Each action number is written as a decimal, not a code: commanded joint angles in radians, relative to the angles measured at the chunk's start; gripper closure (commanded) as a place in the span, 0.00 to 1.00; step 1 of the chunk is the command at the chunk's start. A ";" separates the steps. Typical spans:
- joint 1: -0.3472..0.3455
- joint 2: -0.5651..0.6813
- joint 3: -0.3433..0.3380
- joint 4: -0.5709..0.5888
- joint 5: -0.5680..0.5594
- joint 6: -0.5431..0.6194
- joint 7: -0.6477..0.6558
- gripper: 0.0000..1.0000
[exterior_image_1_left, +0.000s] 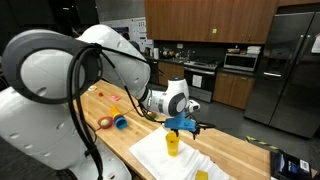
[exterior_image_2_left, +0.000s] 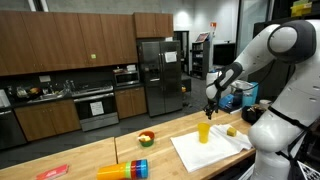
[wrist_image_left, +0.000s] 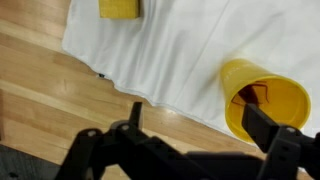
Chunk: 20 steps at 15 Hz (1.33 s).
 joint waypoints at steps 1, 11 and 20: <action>0.009 0.065 -0.027 0.010 0.060 0.067 -0.010 0.00; 0.095 0.167 -0.059 0.037 0.420 0.080 -0.219 0.00; 0.074 0.195 -0.043 0.058 0.358 0.077 -0.232 0.78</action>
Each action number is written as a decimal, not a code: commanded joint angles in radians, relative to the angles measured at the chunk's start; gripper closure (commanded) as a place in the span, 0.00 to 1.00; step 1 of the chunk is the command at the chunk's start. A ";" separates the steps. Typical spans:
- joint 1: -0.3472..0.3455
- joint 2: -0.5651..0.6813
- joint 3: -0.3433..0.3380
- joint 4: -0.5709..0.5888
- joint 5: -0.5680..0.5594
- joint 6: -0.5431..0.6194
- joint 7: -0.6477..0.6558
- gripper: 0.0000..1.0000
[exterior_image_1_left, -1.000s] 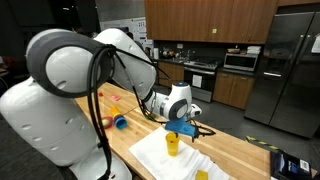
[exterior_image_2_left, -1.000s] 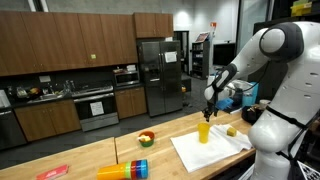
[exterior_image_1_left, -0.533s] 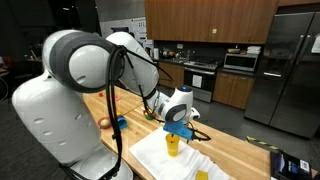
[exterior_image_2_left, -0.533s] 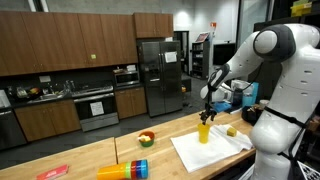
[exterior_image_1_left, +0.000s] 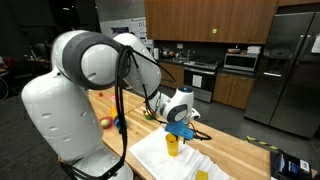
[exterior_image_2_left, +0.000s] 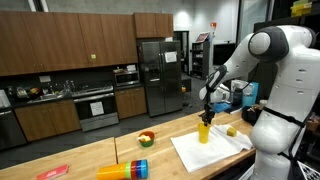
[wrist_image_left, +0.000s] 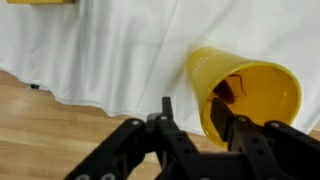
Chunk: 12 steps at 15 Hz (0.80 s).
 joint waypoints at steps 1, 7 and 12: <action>-0.011 0.004 0.001 0.019 -0.016 -0.013 -0.026 0.86; -0.012 0.006 -0.005 0.034 0.008 -0.035 -0.047 0.99; -0.020 -0.013 -0.020 0.038 0.053 -0.095 -0.100 0.99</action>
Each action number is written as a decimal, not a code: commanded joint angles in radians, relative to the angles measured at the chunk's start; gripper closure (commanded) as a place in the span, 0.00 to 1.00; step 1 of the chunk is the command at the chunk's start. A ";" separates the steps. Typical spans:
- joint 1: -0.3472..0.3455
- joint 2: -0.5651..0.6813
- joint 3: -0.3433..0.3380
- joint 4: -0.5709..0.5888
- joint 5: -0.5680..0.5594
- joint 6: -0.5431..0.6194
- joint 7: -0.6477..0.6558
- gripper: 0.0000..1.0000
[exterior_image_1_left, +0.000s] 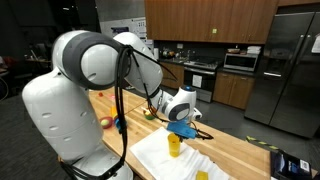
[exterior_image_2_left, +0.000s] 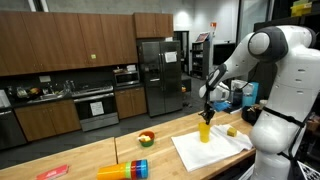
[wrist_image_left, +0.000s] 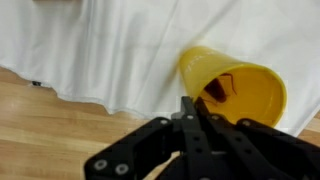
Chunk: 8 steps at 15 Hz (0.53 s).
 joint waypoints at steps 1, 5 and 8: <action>-0.014 -0.016 -0.016 0.013 0.026 -0.051 -0.050 0.99; -0.033 -0.055 -0.031 0.016 0.035 -0.049 -0.060 0.99; -0.055 -0.117 -0.041 0.007 -0.006 -0.005 -0.028 0.99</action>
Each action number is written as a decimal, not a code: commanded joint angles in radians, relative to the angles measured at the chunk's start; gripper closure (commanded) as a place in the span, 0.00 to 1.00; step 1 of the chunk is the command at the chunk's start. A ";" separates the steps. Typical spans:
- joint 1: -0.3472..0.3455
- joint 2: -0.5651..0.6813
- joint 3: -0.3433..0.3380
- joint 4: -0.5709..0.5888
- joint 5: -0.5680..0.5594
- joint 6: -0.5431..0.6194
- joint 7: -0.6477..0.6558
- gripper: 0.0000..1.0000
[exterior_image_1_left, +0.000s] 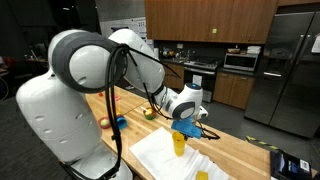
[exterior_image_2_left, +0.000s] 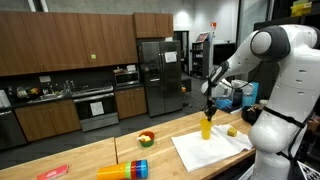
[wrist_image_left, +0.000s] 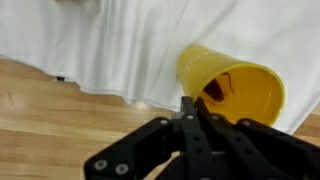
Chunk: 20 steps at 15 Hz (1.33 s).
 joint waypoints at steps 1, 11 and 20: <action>-0.031 -0.109 -0.019 -0.022 -0.033 0.048 0.009 0.99; -0.160 -0.096 -0.115 0.010 -0.152 0.218 0.156 0.99; -0.242 0.011 -0.169 0.042 -0.147 0.299 0.283 0.99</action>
